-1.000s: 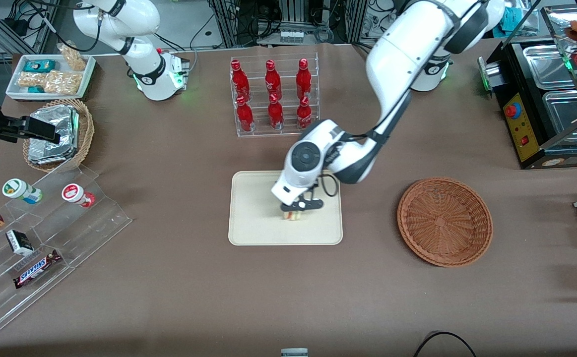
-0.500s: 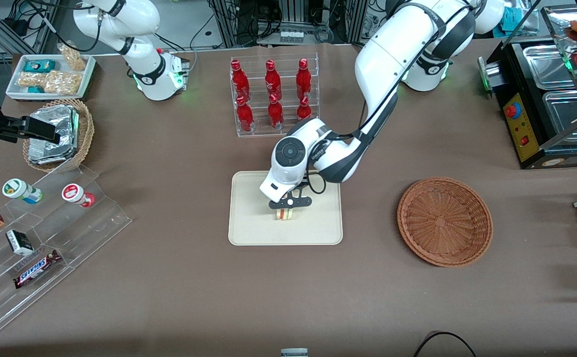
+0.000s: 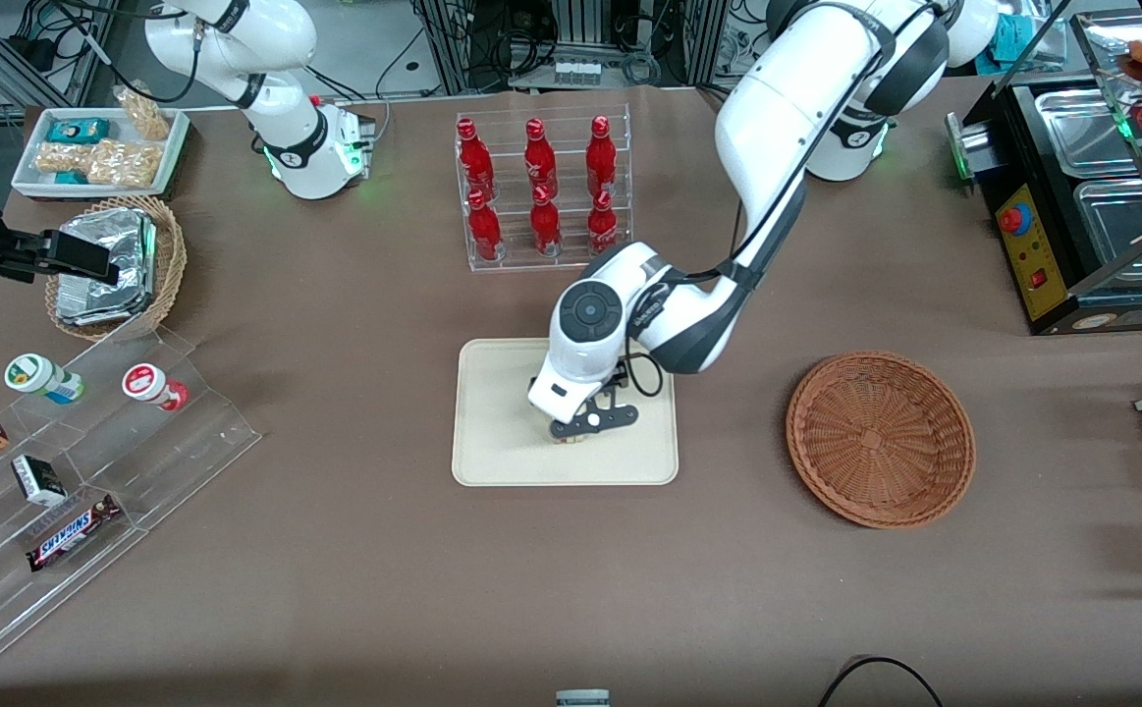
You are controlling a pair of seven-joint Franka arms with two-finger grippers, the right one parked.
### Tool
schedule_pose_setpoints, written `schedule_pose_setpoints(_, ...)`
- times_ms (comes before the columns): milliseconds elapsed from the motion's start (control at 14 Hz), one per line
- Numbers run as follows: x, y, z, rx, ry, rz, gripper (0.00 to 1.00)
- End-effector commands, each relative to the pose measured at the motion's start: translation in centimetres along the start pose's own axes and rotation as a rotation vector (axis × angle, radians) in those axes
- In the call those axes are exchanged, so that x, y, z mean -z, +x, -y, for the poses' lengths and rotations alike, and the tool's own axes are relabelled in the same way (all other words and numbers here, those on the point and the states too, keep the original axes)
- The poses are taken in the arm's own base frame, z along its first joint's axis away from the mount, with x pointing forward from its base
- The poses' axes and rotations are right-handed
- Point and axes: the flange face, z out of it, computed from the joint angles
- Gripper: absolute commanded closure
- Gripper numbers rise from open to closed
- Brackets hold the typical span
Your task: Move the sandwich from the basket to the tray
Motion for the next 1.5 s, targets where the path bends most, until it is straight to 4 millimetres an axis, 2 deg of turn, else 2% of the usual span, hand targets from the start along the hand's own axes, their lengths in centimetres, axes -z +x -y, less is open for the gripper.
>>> schedule_pose_setpoints(0, 8.7, 3.8, 4.9, 0.083, 0.015, -0.023, 0.0)
schedule_pose_setpoints(143, 12.9, 5.9, 9.4, 0.09, 0.032, -0.01, 0.0)
schedule_pose_setpoints(357, 18.6, 8.5, 17.9, -0.008, -0.005, 0.132, 0.0)
schedule_pose_setpoints(500, 22.7, 10.5, 25.8, -0.076, 0.003, 0.223, 0.0)
schedule_pose_setpoints(571, 24.6, 11.1, 29.7, -0.117, 0.004, 0.253, 0.0)
schedule_pose_setpoints(714, 28.2, 11.5, 36.0, -0.141, 0.011, 0.28, 0.0)
schedule_pose_setpoints(857, 30.9, 11.2, 40.7, -0.16, 0.048, 0.284, 0.0)
schedule_pose_setpoints(929, 32.3, 10.4, 42.4, -0.178, 0.131, 0.282, 0.0)
schedule_pose_setpoints(1071, 34.2, 8.8, 43.7, -0.183, 0.211, 0.303, 0.0)
schedule_pose_setpoints(1214, 36.8, 8.6, 43.2, -0.179, 0.193, 0.25, 0.0)
schedule_pose_setpoints(1429, 37.4, 8.6, 42.2, -0.19, 0.194, 0.222, 0.0)
